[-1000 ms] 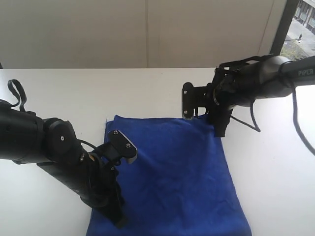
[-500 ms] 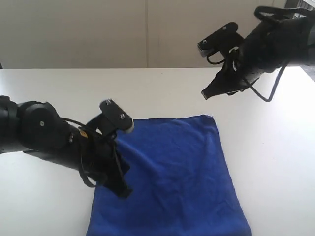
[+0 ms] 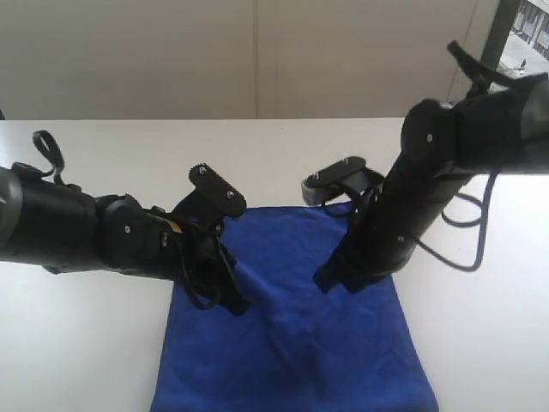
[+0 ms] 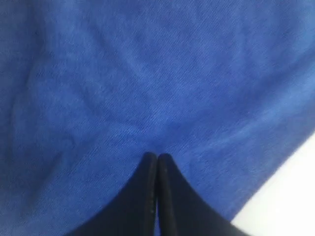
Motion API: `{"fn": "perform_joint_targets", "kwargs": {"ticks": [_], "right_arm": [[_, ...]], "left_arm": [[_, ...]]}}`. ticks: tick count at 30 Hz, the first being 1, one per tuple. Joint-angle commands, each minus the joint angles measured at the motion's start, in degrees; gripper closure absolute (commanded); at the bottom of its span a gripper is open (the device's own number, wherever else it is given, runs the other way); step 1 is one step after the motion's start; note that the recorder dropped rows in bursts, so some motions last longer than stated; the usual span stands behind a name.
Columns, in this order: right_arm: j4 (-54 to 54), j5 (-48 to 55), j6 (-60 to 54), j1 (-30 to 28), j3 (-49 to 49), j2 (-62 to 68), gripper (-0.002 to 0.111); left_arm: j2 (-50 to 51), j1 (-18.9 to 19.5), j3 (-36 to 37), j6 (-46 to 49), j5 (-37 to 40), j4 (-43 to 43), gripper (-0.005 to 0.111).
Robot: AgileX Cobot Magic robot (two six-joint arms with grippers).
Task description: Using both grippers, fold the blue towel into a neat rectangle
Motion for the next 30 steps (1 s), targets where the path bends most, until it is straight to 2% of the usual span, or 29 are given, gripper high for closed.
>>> {"fn": "perform_joint_targets", "kwargs": {"ticks": [1,10,12,15,18,25,30], "right_arm": [[0.39,-5.74,-0.27,2.44,5.67,-0.44,0.108],[0.29,-11.15,1.51,2.98,11.17,-0.33,0.108],[0.29,-11.63,1.51,2.98,11.71,-0.20,0.108],[-0.25,-12.29,1.51,2.98,12.70,0.69,0.108],[-0.25,-12.58,1.51,2.98,12.80,1.81,0.108],[-0.34,-12.69,1.51,2.98,12.80,2.28,0.108],[-0.34,-13.23,1.51,2.98,12.69,-1.63,0.108]], "left_arm": [[2.75,-0.11,-3.13,-0.42,2.04,-0.36,0.107],[5.93,0.82,-3.94,1.36,8.71,-0.14,0.107],[5.93,2.38,-3.84,1.78,11.08,-0.12,0.107],[5.93,7.10,-3.84,2.42,17.76,0.26,0.107],[5.93,8.95,-3.84,2.76,19.68,0.26,0.107],[1.95,8.95,-3.84,2.76,17.51,0.26,0.107],[-2.96,8.95,-3.84,2.76,20.54,0.26,0.107]]}}
